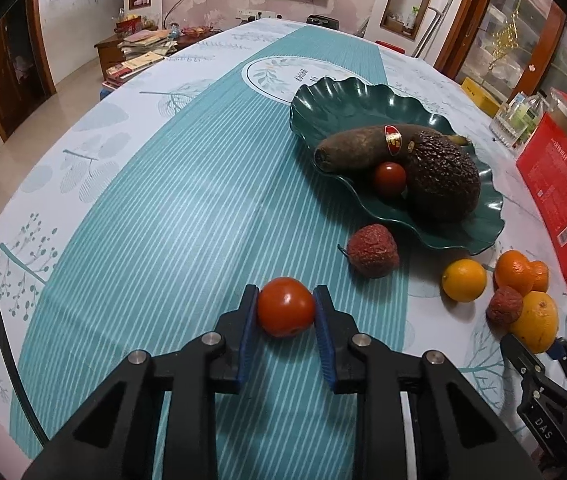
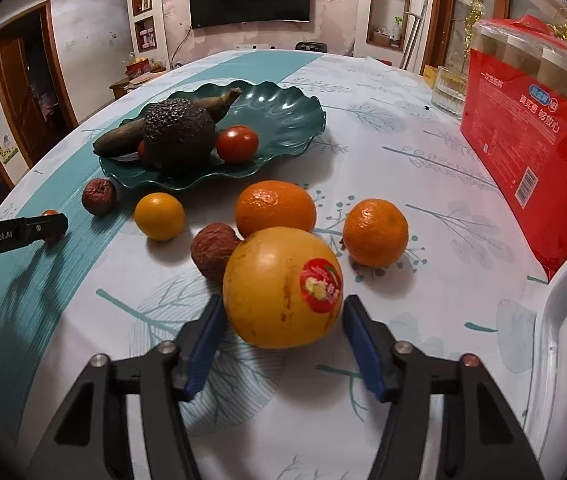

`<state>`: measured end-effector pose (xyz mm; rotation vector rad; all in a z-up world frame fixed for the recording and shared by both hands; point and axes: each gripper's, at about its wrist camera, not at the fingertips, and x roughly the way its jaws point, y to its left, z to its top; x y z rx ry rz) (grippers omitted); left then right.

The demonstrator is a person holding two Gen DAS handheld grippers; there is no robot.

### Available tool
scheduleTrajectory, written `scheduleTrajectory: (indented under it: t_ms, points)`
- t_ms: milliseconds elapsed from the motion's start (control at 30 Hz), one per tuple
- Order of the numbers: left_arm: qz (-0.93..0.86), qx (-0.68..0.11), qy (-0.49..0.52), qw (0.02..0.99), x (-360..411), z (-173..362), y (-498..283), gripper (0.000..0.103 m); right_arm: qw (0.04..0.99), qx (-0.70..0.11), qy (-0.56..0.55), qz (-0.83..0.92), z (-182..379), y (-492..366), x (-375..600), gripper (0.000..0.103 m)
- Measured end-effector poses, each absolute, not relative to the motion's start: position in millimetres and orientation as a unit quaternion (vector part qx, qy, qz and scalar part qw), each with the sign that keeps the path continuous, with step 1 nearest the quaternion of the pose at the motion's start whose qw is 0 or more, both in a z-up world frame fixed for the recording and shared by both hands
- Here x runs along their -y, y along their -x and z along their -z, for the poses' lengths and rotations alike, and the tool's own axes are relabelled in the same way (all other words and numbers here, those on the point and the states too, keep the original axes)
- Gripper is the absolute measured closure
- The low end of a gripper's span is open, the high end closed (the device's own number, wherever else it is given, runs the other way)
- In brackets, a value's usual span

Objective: Organize fruits
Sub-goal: 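Grasp a red tomato with the left tool while the right tool grasps the grapefruit, then carry the tomato and grapefruit toward the green plate with both tools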

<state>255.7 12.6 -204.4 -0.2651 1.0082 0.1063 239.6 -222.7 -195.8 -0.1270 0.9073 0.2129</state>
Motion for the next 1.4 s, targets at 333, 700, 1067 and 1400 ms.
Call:
scheduleTrajectory:
  t_ms: [333,700,1067,1400]
  points:
    - [-0.026,-0.46,0.148,0.875,-18,179,-238,0.078,0.883,-0.459,0.031,-0.091,189,-228,225,0.057]
    - [0.0,-0.449,0.135,0.883,-31,152,-229,0.078,0.9,-0.427,0.053,-0.067,174,-207,213,0.059]
    - [0.002,-0.452,0.127,0.883,-64,142,-222,0.078,0.901,-0.428,0.068,-0.019,186,-228,208,0.044]
    - [0.016,-0.465,0.117,0.877,-95,130,-249,0.078,0.895,-0.445,0.035,-0.005,184,-246,207,0.052]
